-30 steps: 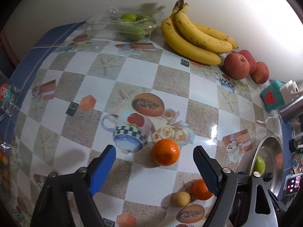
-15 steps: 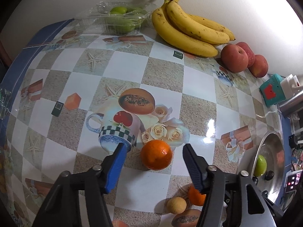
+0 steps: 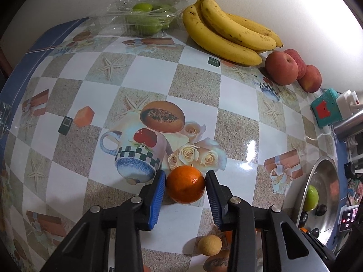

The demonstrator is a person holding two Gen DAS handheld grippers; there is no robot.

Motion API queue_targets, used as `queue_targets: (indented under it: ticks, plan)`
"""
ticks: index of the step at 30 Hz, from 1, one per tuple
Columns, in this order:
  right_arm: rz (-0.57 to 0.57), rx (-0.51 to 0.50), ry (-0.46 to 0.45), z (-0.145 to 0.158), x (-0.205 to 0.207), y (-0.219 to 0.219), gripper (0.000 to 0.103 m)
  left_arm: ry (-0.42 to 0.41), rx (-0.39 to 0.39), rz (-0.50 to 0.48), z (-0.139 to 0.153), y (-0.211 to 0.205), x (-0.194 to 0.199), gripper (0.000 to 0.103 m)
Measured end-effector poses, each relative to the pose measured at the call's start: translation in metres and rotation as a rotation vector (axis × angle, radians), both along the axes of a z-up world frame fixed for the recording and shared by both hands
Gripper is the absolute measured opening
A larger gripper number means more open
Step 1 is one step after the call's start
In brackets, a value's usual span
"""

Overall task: Organize fruits
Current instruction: 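Close the left gripper on the mandarin while the right closes on the kiwi, then carry the mandarin with the left gripper while the right carries the kiwi over the bowl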

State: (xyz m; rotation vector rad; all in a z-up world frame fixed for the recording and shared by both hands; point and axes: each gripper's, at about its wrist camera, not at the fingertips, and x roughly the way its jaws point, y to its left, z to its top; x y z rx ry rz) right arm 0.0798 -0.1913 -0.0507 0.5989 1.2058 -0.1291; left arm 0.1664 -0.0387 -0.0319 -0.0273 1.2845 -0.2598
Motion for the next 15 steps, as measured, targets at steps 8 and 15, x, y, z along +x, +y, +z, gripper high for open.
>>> queue_targets:
  ticks: [8,15]
  plan:
    - [-0.023,0.003,-0.054,0.021,-0.007,-0.008,0.027,-0.048,-0.01,0.011,0.025,0.004,-0.006,0.039]
    - [-0.05,-0.029,-0.107,0.046,-0.014,-0.016,0.027,-0.107,-0.015,0.007,0.051,0.002,-0.013,0.039]
